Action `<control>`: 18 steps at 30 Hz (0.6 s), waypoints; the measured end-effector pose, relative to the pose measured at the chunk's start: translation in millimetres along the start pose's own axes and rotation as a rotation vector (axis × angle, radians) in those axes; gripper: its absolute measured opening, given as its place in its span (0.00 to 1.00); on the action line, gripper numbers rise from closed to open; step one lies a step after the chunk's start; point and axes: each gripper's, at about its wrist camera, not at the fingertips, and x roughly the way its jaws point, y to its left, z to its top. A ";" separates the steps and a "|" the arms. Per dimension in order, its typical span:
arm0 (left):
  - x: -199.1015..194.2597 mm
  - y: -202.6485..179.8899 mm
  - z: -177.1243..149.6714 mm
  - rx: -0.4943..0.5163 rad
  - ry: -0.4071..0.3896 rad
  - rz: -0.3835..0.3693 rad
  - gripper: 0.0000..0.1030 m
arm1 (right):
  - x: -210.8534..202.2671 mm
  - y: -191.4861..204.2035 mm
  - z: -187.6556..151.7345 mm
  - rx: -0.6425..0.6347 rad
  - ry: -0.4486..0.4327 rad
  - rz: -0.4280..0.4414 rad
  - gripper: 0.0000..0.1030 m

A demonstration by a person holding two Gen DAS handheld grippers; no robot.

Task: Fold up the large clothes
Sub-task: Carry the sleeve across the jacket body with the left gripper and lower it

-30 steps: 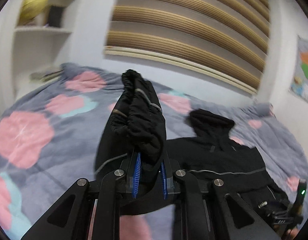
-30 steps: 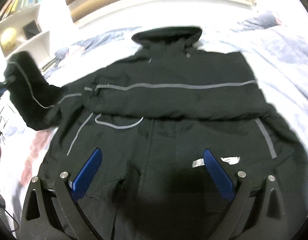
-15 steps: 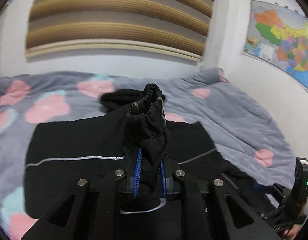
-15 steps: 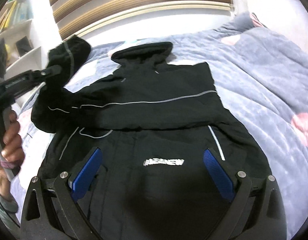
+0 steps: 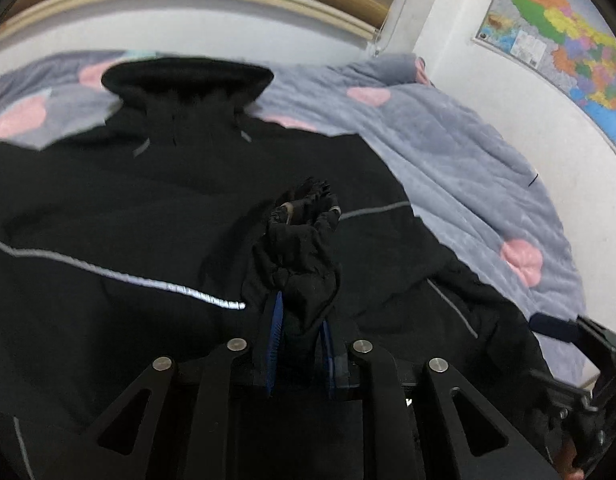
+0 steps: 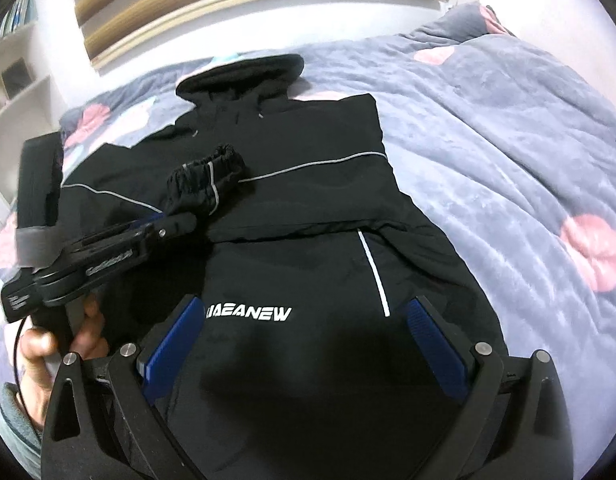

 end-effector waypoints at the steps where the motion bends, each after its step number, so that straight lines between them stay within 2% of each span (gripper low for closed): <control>1: -1.7 0.0 0.9 -0.004 0.016 -0.021 0.28 | 2.2 0.3 3.0 -0.002 0.006 0.006 0.99; 2: -2.5 -1.2 1.9 -0.007 0.027 -0.046 0.34 | 4.7 1.3 8.4 -0.002 0.015 0.019 0.99; 3: -7.6 -1.3 3.6 -0.015 0.039 -0.082 0.46 | 6.7 2.4 14.0 -0.002 0.021 0.038 0.99; 4: -17.8 -2.2 5.2 -0.020 0.038 -0.117 0.54 | 8.1 4.1 18.9 -0.003 0.023 0.055 0.99; 7: -52.2 -6.1 5.8 0.009 -0.021 -0.097 0.67 | 13.9 15.3 37.9 -0.009 0.021 0.110 0.99; 9: -75.0 -4.1 4.1 0.027 -0.060 -0.061 0.70 | 24.0 24.4 50.6 -0.007 0.035 0.137 0.99; 13: -110.4 12.7 -1.0 0.013 -0.100 0.002 0.70 | 48.5 41.7 68.0 -0.007 0.069 0.159 0.96; 15: -122.9 23.9 -5.0 0.001 -0.114 0.032 0.70 | 63.3 49.6 72.3 -0.005 0.104 0.183 0.85; 16: -128.7 30.5 -6.8 0.000 -0.115 0.047 0.70 | 69.0 53.9 73.2 -0.011 0.124 0.182 0.75; 18: -135.7 43.2 -8.0 0.000 -0.106 0.082 0.70 | 80.4 61.4 72.6 -0.021 0.145 0.151 0.73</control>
